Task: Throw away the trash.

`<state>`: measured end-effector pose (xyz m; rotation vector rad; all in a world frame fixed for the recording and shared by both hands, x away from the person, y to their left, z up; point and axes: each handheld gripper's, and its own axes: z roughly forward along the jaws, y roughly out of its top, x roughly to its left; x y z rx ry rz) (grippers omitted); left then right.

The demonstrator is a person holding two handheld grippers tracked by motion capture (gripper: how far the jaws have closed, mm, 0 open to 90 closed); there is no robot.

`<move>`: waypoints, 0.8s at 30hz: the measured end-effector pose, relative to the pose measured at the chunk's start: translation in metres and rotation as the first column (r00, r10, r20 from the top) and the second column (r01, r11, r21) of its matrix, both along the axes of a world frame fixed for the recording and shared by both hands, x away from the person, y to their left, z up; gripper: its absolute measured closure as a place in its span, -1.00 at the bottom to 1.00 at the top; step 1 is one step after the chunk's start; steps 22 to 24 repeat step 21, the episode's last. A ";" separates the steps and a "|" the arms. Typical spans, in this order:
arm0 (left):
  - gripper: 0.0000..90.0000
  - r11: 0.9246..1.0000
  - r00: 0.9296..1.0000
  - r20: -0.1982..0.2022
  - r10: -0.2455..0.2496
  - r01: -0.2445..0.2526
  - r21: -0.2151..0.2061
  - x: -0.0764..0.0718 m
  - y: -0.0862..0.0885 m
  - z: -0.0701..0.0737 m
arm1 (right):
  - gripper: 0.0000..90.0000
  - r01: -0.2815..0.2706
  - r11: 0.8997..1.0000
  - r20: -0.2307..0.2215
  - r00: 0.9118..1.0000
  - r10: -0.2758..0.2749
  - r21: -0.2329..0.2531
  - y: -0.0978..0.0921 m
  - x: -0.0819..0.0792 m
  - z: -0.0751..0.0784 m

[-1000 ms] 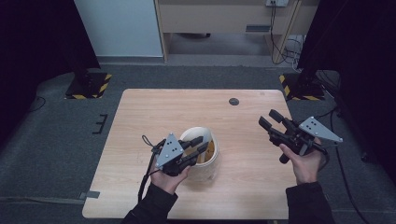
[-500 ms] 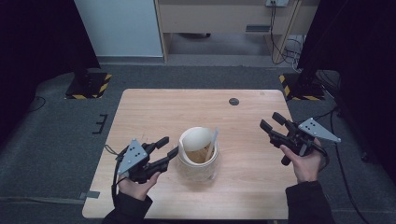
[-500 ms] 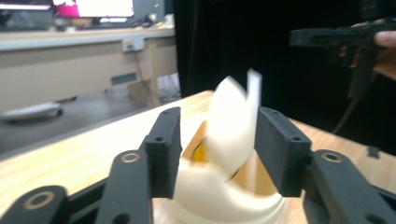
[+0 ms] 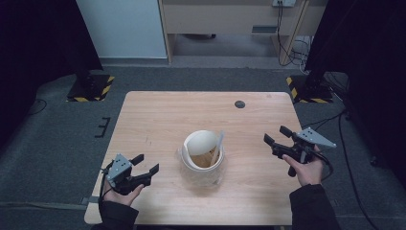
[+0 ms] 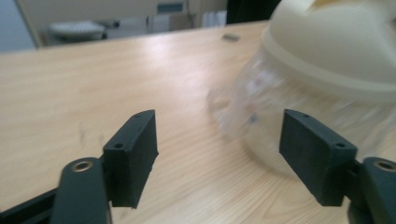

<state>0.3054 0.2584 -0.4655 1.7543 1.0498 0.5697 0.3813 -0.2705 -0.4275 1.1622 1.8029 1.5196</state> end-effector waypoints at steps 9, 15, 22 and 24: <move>-0.57 0.994 0.986 -0.150 0.075 -0.062 0.093 0.016 0.025 -0.027 | -0.59 0.038 0.996 -0.103 0.994 -0.046 -0.079 -0.019 0.006 -0.035; -0.65 0.986 0.961 -0.246 0.125 -0.093 0.139 0.026 0.043 -0.042 | -0.61 0.061 0.986 -0.196 0.976 -0.091 -0.155 -0.035 0.010 -0.063; -0.70 0.983 0.957 -0.260 0.127 -0.087 0.160 0.028 0.045 -0.047 | -0.63 0.055 0.977 -0.243 0.964 -0.105 -0.207 -0.041 0.012 -0.076; -0.70 0.983 0.957 -0.260 0.127 -0.087 0.160 0.028 0.045 -0.047 | -0.63 0.055 0.977 -0.243 0.964 -0.105 -0.207 -0.041 0.012 -0.076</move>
